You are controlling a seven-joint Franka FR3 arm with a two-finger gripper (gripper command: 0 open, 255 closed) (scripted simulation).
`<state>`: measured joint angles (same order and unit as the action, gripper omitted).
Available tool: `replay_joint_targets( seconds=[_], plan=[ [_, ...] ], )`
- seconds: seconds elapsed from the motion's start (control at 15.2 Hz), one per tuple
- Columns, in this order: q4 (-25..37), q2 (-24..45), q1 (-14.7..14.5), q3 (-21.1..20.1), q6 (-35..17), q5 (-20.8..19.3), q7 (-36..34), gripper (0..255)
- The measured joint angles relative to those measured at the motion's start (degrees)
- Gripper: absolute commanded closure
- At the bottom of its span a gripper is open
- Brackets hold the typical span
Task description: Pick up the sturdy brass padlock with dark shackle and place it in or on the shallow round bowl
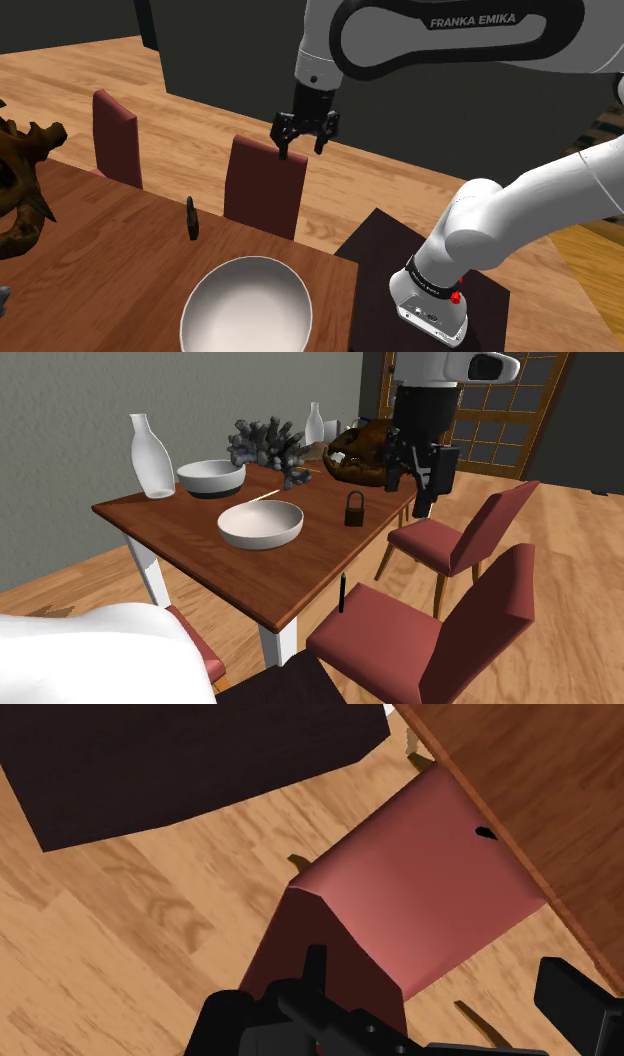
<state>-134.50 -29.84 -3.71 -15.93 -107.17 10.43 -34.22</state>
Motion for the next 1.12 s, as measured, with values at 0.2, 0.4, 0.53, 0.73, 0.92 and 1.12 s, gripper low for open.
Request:
replay_joint_targets(
  seconds=[0.2, 0.4, 0.53, 0.73, 0.92, 1.12],
  plan=[
    [2.6, 4.9, -0.2, -3.2, -2.4, 1.2, -5.4, 0],
    [5.9, 9.8, -0.4, -6.4, -4.4, 1.8, -11.2, 0],
    [8.7, 13.7, -0.5, -8.5, -5.6, 1.6, -15.2, 0],
    [12.8, 19.2, -0.5, -10.8, -7.3, 0.7, -20.7, 0],
    [17.3, 26.2, -1.1, -13.3, -9.8, -1.4, -27.0, 0],
    [22.9, 33.0, -2.3, -14.7, -10.9, -4.3, -33.1, 0]
  ],
)
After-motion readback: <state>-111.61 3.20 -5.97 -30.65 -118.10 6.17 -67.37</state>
